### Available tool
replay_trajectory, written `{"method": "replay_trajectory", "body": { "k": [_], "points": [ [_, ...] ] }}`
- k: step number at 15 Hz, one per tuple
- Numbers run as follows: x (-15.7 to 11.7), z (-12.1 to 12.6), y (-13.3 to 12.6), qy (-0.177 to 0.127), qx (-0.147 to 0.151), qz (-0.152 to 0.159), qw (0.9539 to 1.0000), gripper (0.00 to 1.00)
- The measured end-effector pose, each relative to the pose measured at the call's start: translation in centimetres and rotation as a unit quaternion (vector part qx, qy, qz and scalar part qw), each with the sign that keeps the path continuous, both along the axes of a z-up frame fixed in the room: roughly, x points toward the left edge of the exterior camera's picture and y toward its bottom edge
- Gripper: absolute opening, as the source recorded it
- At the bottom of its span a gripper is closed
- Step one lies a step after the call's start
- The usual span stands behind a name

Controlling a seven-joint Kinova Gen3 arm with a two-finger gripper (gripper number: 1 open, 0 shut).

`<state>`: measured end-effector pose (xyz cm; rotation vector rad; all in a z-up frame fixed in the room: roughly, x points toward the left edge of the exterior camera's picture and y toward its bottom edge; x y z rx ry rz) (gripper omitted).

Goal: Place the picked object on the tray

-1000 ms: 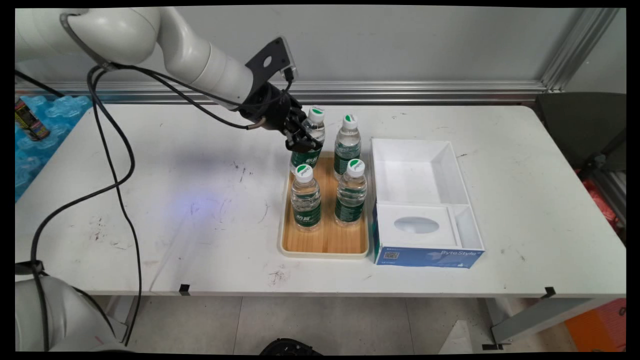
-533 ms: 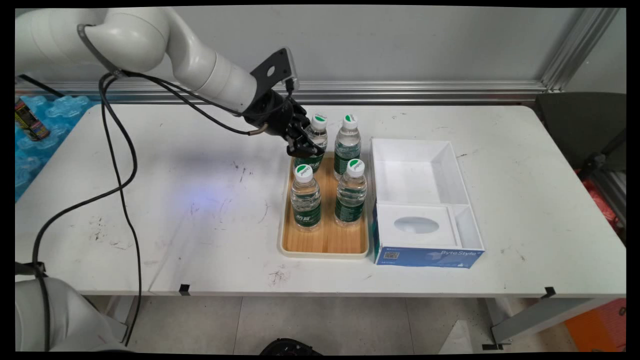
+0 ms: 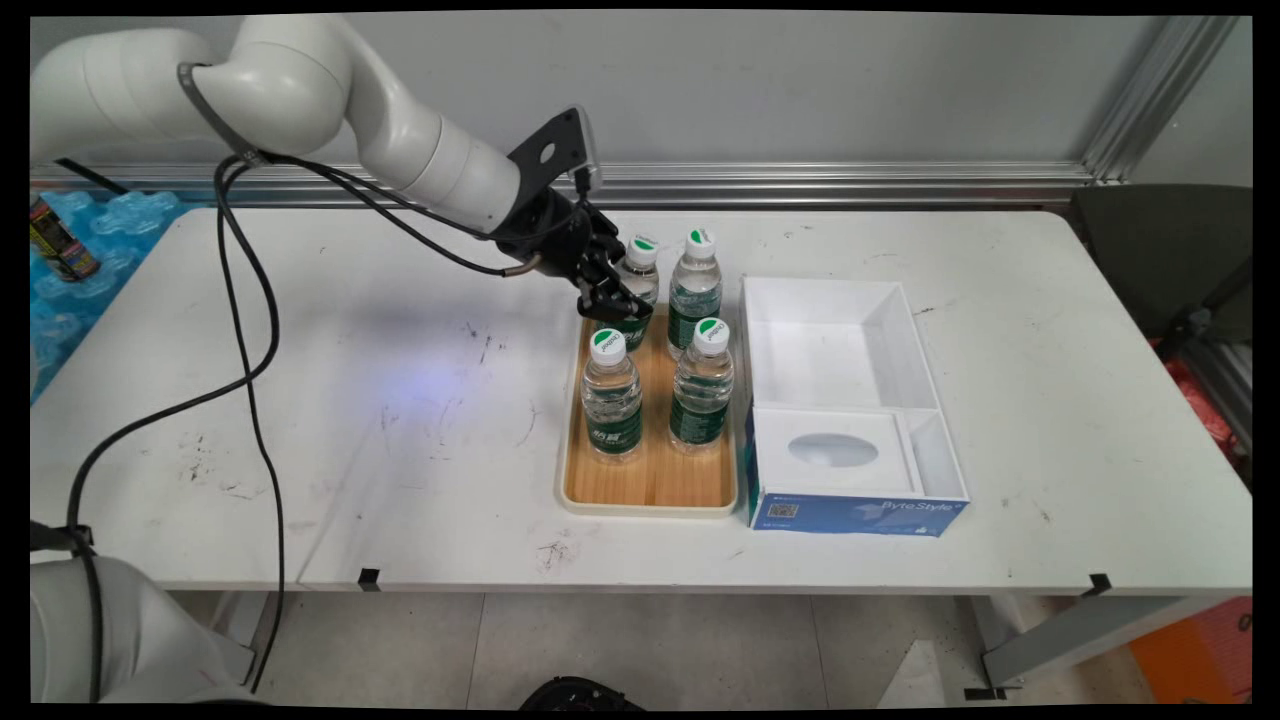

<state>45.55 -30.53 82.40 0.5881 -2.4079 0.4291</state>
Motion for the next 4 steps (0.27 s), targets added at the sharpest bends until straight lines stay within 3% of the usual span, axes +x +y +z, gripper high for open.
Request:
{"method": "replay_trajectory", "body": {
  "k": [1,4],
  "points": [
    [-0.04,-0.15,-0.07,0.001,0.0,-0.001,1.0,1.0],
    [-0.12,-0.35,-0.14,0.004,0.0,0.001,1.0,1.0]
  ]
}}
